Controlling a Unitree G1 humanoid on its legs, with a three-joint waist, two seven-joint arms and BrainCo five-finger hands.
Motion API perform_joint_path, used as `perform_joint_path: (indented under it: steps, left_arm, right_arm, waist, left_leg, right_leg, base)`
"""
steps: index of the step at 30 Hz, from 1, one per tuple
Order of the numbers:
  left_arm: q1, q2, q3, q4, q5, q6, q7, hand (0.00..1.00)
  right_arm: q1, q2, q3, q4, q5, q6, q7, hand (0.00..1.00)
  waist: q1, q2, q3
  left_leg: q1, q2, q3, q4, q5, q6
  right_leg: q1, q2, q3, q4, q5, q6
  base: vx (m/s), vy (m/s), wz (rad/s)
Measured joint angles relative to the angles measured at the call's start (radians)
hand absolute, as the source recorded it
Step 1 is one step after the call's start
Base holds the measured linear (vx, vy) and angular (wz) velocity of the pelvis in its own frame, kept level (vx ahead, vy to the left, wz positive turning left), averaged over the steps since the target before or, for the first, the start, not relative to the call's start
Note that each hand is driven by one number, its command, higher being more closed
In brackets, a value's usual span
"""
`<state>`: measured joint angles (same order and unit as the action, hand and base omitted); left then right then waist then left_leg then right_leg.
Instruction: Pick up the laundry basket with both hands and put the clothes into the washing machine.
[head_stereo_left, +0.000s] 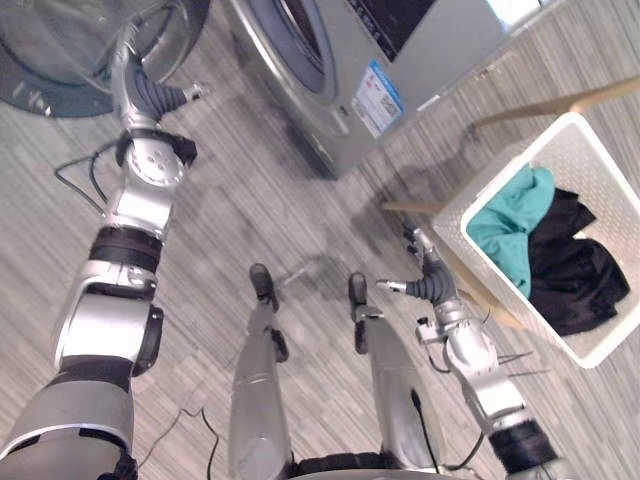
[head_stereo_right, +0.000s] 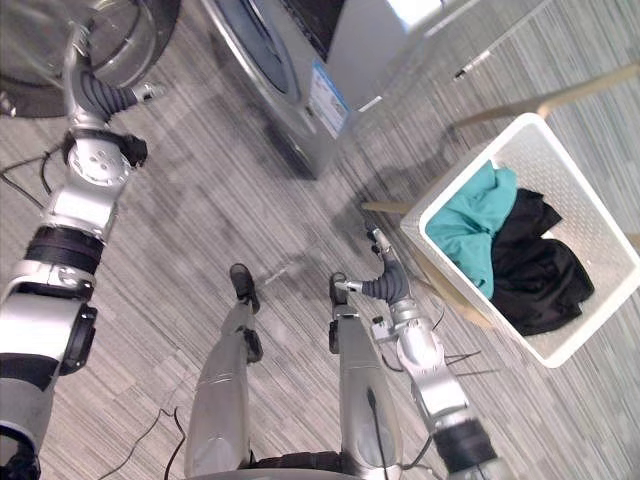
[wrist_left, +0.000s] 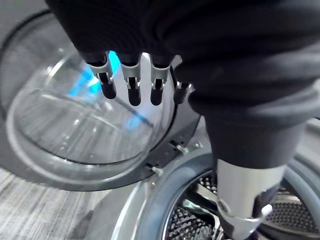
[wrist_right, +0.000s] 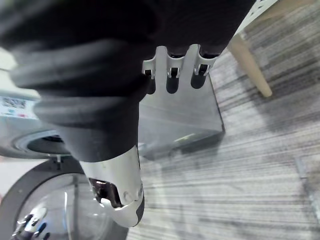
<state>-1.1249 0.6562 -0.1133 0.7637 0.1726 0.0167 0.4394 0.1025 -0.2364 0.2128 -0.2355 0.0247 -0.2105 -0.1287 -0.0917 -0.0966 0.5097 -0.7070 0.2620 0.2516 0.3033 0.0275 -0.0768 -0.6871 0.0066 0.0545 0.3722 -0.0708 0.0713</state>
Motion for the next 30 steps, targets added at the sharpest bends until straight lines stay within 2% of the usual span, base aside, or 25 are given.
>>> perform_joint_path:
  steps: [2, 6, 10, 12, 14, 17, 19, 21, 25, 26, 27, 29, 30]
  left_arm:
    - [-0.007, 0.006, 0.023, -0.001, 0.025, 0.008, 0.002, 0.00]
    - [-0.012, -0.025, 0.052, -0.035, 0.058, -0.012, -0.016, 0.00]
    - [0.015, -0.049, 0.200, -0.034, 0.075, 0.000, -0.023, 0.00]
    - [0.043, -0.051, 0.248, -0.033, 0.081, 0.012, -0.023, 0.00]
    - [0.077, -0.065, 0.305, -0.010, 0.085, 0.051, -0.025, 0.00]
    - [0.167, -0.085, 0.362, 0.003, 0.084, 0.104, -0.026, 0.00]
    - [0.214, -0.107, 0.366, 0.002, 0.084, 0.110, -0.025, 0.00]
    - [0.291, -0.170, 0.358, -0.031, 0.079, 0.109, -0.024, 0.00]
    - [0.501, -0.303, 0.310, -0.148, 0.032, 0.091, -0.022, 0.00]
    - [0.598, -0.360, 0.277, -0.194, 0.019, 0.074, -0.024, 0.00]
    - [0.715, -0.429, 0.254, -0.225, 0.013, 0.057, -0.024, 0.00]
    - [0.861, -0.497, 0.184, -0.215, 0.004, 0.046, -0.041, 0.00]
    - [0.939, -0.528, 0.146, -0.195, 0.004, 0.037, -0.052, 0.00]
  right_arm:
    - [0.036, 0.013, -0.030, -0.041, 0.001, -0.011, -0.003, 0.00]
    - [0.075, 0.049, -0.058, -0.071, 0.002, -0.011, -0.009, 0.00]
    - [0.112, 0.058, -0.060, -0.120, 0.001, -0.012, -0.010, 0.00]
    - [0.130, 0.057, -0.060, -0.143, 0.001, -0.013, -0.013, 0.00]
    - [0.143, 0.057, -0.062, -0.150, 0.002, -0.016, -0.014, 0.00]
    - [0.147, 0.056, -0.060, -0.151, 0.002, -0.016, -0.015, 0.00]
    - [0.148, 0.055, -0.060, -0.152, 0.002, -0.016, -0.020, 0.00]
    - [0.147, 0.055, -0.060, -0.152, 0.000, -0.014, -0.023, 0.00]
    - [0.145, 0.071, -0.061, -0.153, -0.007, 0.001, -0.032, 0.00]
    - [0.144, 0.085, -0.068, -0.152, -0.018, 0.006, -0.044, 0.00]
    - [0.145, 0.102, -0.084, -0.138, -0.028, 0.018, -0.044, 0.00]
    - [0.135, 0.116, -0.123, -0.072, -0.052, 0.027, -0.047, 0.00]
    - [0.125, 0.115, -0.156, -0.007, -0.063, 0.032, -0.047, 0.00]
  waist:
    - [-0.006, -0.008, 0.004]
    - [-0.004, -0.014, 0.004]
    - [-0.002, -0.014, 0.004]
    - [0.003, -0.014, 0.004]
    - [0.020, -0.013, 0.005]
    - [0.027, -0.013, 0.005]
    - [0.030, -0.012, 0.004]
    - [0.057, -0.011, 0.004]
    - [0.058, -0.011, 0.002]
    - [0.058, -0.010, -0.002]
    - [0.059, -0.002, -0.057]
    - [0.066, 0.009, -0.135]
    - [0.064, 0.023, -0.159]
  left_leg:
    - [-0.042, 0.018, 0.004, 0.034, -0.017, 0.003]
    - [-0.070, 0.040, 0.030, 0.064, -0.021, 0.005]
    - [-0.060, 0.053, 0.051, 0.060, -0.023, 0.006]
    - [-0.052, 0.053, 0.052, 0.055, -0.022, 0.006]
    - [-0.035, 0.049, 0.053, 0.051, -0.021, 0.005]
    - [0.016, 0.030, 0.036, 0.034, -0.018, 0.002]
    - [0.044, 0.014, 0.023, 0.018, -0.016, -0.001]
    - [0.087, -0.005, 0.012, 0.013, -0.016, -0.001]
    - [0.196, -0.032, 0.008, 0.011, -0.018, 0.002]
    - [0.249, -0.040, 0.018, 0.008, -0.029, 0.010]
    - [0.271, -0.043, 0.033, 0.010, -0.046, 0.011]
    - [0.314, -0.056, 0.062, -0.007, -0.058, 0.011]
    - [0.363, -0.060, 0.084, -0.026, -0.062, 0.011]
  right_leg:
    - [-0.021, 0.010, 0.004, -0.022, 0.016, 0.003]
    - [-0.034, 0.016, 0.001, -0.024, 0.021, 0.007]
    - [-0.034, 0.024, 0.001, -0.024, 0.021, 0.005]
    - [-0.032, 0.024, 0.000, -0.020, 0.021, 0.005]
    - [-0.026, 0.017, -0.022, -0.002, 0.020, 0.004]
    - [0.029, -0.002, -0.057, 0.010, -0.004, -0.023]
    - [0.054, -0.018, -0.079, 0.025, -0.024, -0.028]
    - [0.096, -0.037, -0.098, 0.050, -0.048, -0.031]
    - [0.216, -0.068, -0.132, 0.070, -0.084, -0.028]
    - [0.269, -0.080, -0.134, 0.072, -0.104, -0.023]
    - [0.284, -0.083, -0.132, 0.074, -0.117, -0.018]
    - [0.305, -0.079, -0.097, 0.058, -0.125, -0.011]
    - [0.335, -0.078, -0.071, 0.039, -0.126, -0.008]
  base:
    - [0.02, 0.031, -0.31]
    - [0.04, 0.013, -0.08]
    - [0.05, -0.018, -0.08]
    - [0.06, -0.024, -0.02]
    - [0.04, -0.021, 0.05]
    - [0.04, -0.004, 0.33]
    - [0.03, -0.004, 0.43]
    - [0.05, -0.004, 0.44]
    - [0.06, 0.000, 0.42]
    - [0.03, 0.004, 0.14]
    - [0.04, 0.004, 0.02]
    - [0.08, 0.021, -0.36]
    - [0.09, 0.022, -0.50]
